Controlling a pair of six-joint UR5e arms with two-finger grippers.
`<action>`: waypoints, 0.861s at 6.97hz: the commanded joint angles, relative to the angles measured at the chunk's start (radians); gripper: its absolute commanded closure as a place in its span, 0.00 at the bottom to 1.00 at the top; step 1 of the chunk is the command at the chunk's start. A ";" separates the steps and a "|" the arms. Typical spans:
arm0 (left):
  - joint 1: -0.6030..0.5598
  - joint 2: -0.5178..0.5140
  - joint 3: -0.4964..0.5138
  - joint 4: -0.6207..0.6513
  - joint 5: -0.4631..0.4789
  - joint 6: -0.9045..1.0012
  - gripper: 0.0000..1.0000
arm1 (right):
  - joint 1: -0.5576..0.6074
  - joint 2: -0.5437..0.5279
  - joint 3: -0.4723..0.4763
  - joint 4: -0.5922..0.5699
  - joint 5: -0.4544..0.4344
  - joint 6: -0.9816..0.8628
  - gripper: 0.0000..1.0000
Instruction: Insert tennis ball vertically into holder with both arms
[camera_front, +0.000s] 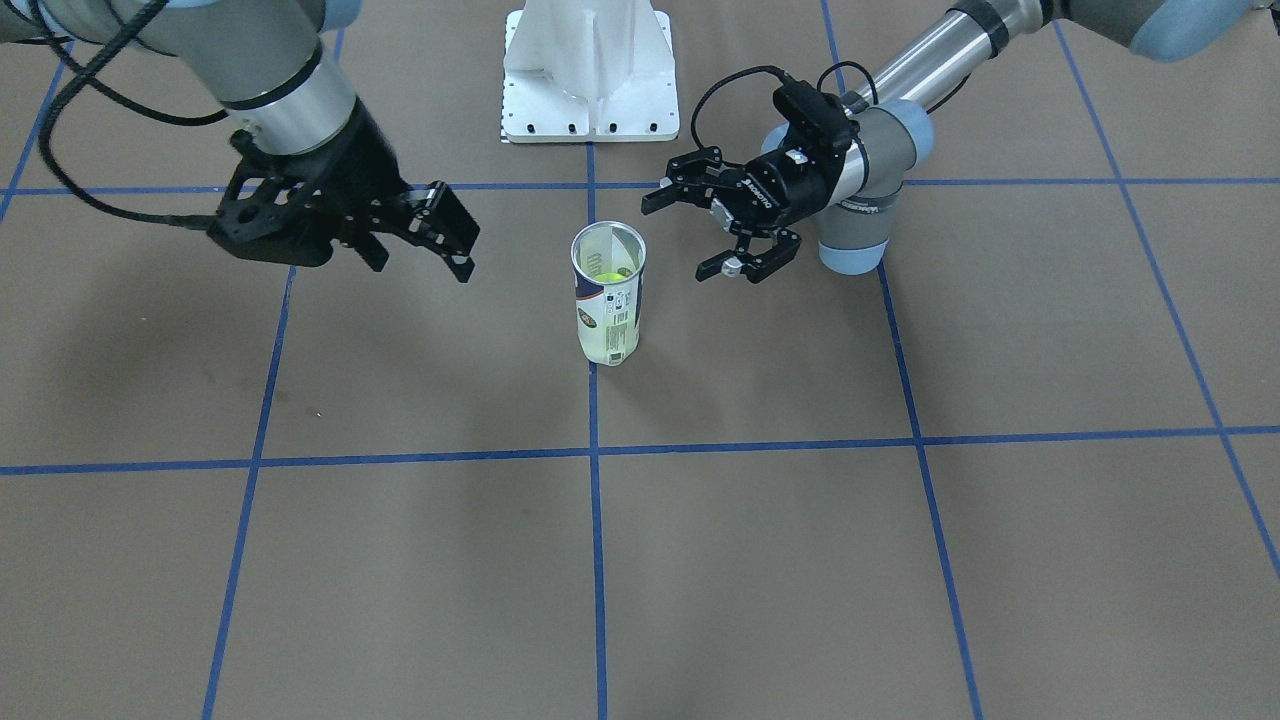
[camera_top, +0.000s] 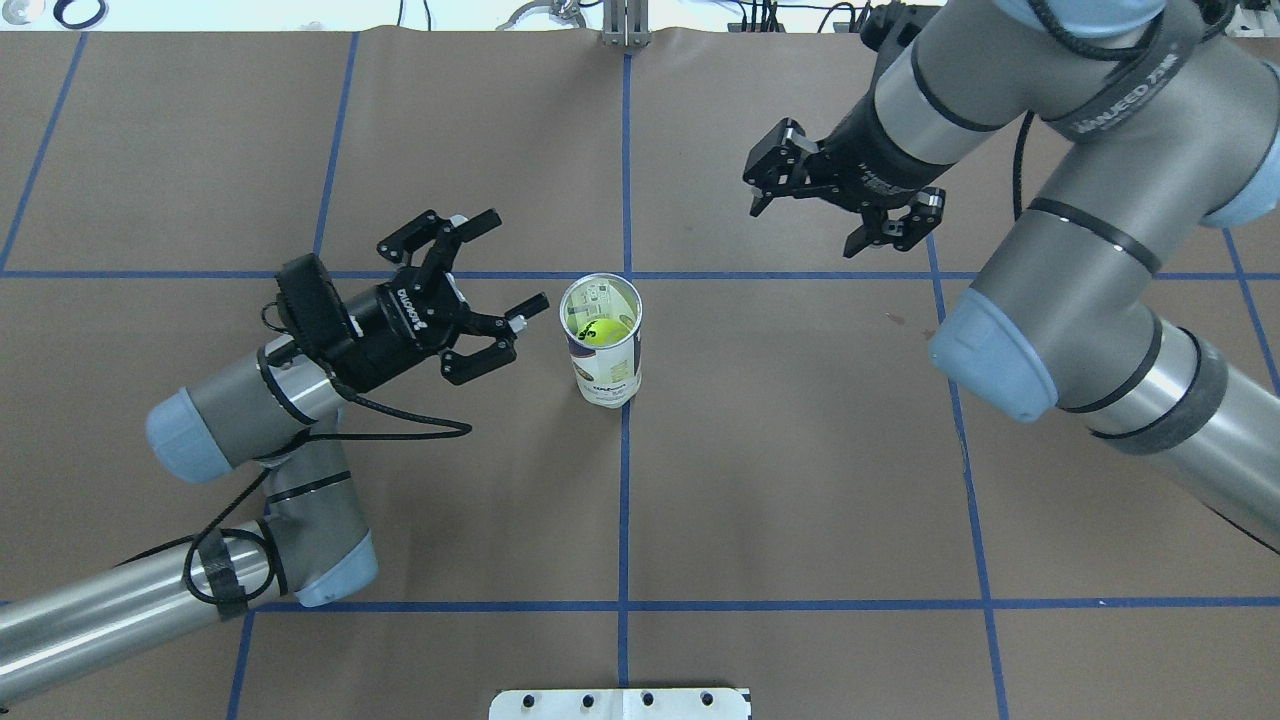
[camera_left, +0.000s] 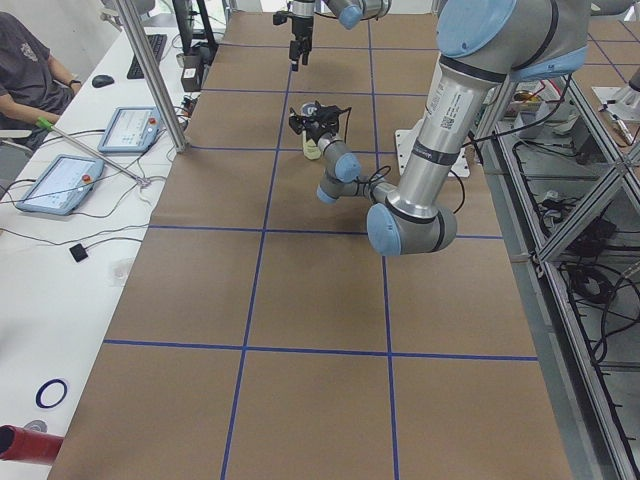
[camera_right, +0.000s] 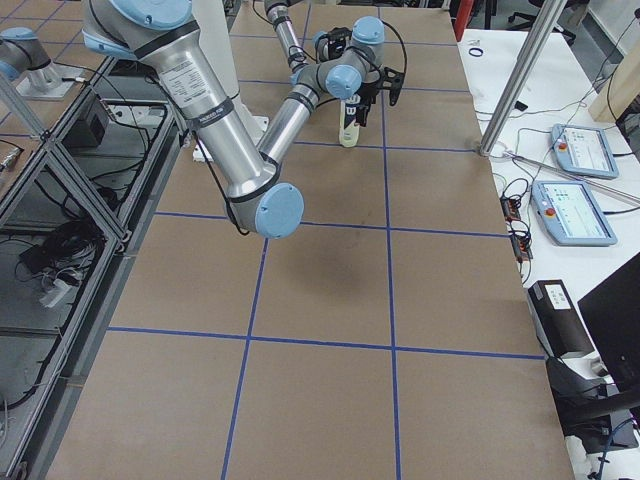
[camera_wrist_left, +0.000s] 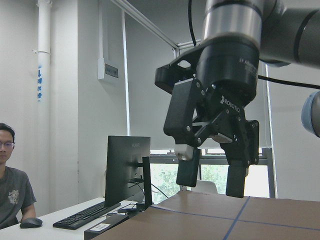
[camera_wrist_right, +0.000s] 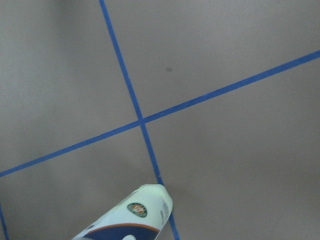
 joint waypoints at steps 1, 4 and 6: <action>-0.109 0.121 -0.036 0.024 0.057 -0.077 0.01 | 0.099 -0.144 -0.024 0.009 0.013 -0.271 0.01; -0.312 0.280 -0.034 0.264 0.057 -0.253 0.01 | 0.234 -0.229 -0.138 0.012 0.007 -0.627 0.01; -0.405 0.288 -0.042 0.541 0.044 -0.372 0.01 | 0.320 -0.243 -0.225 0.014 0.007 -0.810 0.01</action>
